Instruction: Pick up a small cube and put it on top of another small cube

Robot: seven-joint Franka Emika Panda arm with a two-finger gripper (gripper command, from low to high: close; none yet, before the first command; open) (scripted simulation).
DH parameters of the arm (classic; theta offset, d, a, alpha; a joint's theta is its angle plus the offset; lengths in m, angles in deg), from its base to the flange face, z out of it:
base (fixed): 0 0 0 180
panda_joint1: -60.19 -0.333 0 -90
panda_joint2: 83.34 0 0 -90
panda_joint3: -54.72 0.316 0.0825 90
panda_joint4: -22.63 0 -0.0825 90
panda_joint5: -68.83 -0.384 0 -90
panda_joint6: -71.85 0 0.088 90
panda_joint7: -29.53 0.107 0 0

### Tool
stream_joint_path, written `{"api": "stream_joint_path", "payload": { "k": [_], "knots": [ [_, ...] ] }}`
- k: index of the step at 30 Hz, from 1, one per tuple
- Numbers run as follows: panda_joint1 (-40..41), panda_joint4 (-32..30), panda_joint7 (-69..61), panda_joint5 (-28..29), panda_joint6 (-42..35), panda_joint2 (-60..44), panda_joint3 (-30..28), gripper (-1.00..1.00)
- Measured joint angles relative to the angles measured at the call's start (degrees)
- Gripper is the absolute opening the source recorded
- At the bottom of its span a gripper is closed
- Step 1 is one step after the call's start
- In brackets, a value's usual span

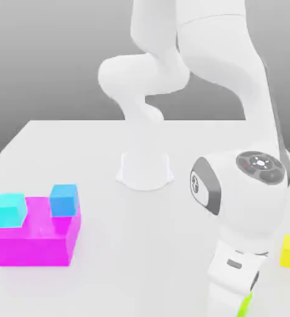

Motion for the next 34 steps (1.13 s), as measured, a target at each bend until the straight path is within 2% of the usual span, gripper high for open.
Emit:
{"api": "stream_joint_path", "payload": {
  "k": [4, 8, 15, 21, 24, 26, 30, 31, 34],
  "knots": [
    [0.0, 0.0, 0.0, 0.1, 0.0, 0.0, 0.1, -1.0],
    [0.1, -1.4, 0.0, 0.1, -5.6, 7.0, 0.1, -1.0],
    [9.0, -5.9, -1.3, 1.4, -13.0, 19.6, -9.5, -1.0],
    [27.7, -10.6, -1.7, 5.1, -20.1, 31.9, -18.9, -1.0],
    [33.3, -13.0, -2.2, 6.8, -23.5, 37.6, -23.4, -1.0],
    [35.6, -14.4, -2.9, 6.8, -23.3, 38.5, -25.7, -1.0],
    [35.6, -16.5, -5.6, 3.5, -16.0, 32.8, -27.2, -1.0],
    [35.6, -16.8, -6.1, 2.9, -14.4, 31.6, -27.3, 1.0],
    [35.6, -16.8, -6.1, 2.9, -14.4, 31.6, -27.3, 1.0]
  ]
}}
